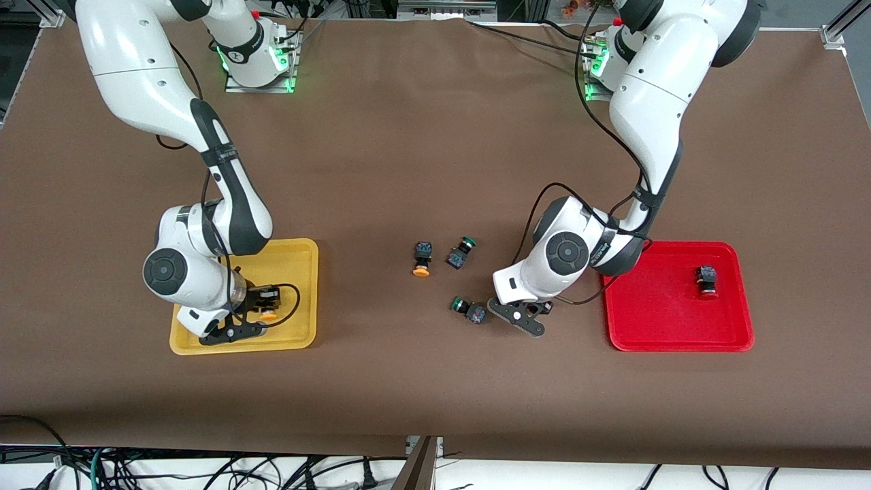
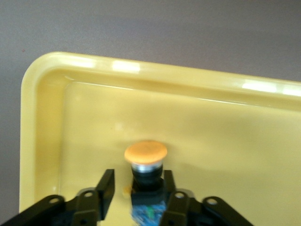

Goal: Place red and yellow buttons in trays
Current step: 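Place the yellow button in the yellow tray with the right gripper, then carry the red button to the red tray while the right gripper reaches another button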

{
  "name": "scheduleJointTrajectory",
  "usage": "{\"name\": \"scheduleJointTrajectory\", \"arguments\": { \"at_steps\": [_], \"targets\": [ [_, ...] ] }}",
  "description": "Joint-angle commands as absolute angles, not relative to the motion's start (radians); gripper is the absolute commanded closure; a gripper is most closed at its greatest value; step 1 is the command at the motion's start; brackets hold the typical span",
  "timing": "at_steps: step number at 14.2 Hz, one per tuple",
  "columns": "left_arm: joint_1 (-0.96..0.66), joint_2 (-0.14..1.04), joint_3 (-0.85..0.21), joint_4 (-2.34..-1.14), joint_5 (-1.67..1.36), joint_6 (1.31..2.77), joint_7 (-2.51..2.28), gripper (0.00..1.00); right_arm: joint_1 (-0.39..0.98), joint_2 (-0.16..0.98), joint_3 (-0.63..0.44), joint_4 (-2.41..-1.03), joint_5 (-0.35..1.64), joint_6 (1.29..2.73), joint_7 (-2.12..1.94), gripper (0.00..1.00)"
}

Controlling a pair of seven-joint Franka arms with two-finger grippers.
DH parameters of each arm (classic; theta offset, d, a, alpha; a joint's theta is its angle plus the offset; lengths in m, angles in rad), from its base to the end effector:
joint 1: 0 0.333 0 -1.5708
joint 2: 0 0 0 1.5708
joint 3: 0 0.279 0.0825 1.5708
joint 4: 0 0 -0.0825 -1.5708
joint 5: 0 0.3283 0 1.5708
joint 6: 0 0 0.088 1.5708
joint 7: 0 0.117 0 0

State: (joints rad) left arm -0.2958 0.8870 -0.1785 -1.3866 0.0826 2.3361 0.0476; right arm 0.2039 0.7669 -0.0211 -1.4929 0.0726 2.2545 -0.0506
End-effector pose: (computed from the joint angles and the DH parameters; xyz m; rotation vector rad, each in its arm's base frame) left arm 0.6063 -0.2823 0.1912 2.9542 -0.7655 0.0901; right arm 0.6347 0.1220 0.2143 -3.0860 -0.2991 0.0119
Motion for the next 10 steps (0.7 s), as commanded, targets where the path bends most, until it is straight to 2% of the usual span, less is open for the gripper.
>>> {"name": "scheduleJointTrajectory", "arguments": {
  "at_steps": [1, 3, 5, 8, 10],
  "targets": [
    [-0.241, 0.845, -0.175, -1.381, 0.109, 2.327, 0.037, 1.0, 0.222, 0.735, -0.002, -1.49, 0.081, 2.246, 0.041, 0.0],
    [-0.152, 0.803, -0.178, -1.403, 0.112, 2.306, 0.049, 1.0, 0.276, 0.726, 0.003, -1.483, 0.081, 2.246, 0.151, 0.0],
    [-0.088, 0.737, -0.181, -1.454, 0.112, 2.237, 0.051, 0.94, 0.358, 0.727, 0.003, -1.482, 0.071, 2.247, 0.301, 0.0],
    [-0.034, 0.593, -0.176, -1.602, 0.11, 2.197, 0.038, 0.96, 0.49, 0.742, 0.003, -1.48, 0.08, 2.269, 0.542, 0.0],
    [0.05, 0.539, -0.182, -1.711, 0.1, 2.209, 0.037, 0.95, 0.569, 0.758, 0.003, -1.48, 0.08, 2.327, 0.716, 0.0]
  ]
}}
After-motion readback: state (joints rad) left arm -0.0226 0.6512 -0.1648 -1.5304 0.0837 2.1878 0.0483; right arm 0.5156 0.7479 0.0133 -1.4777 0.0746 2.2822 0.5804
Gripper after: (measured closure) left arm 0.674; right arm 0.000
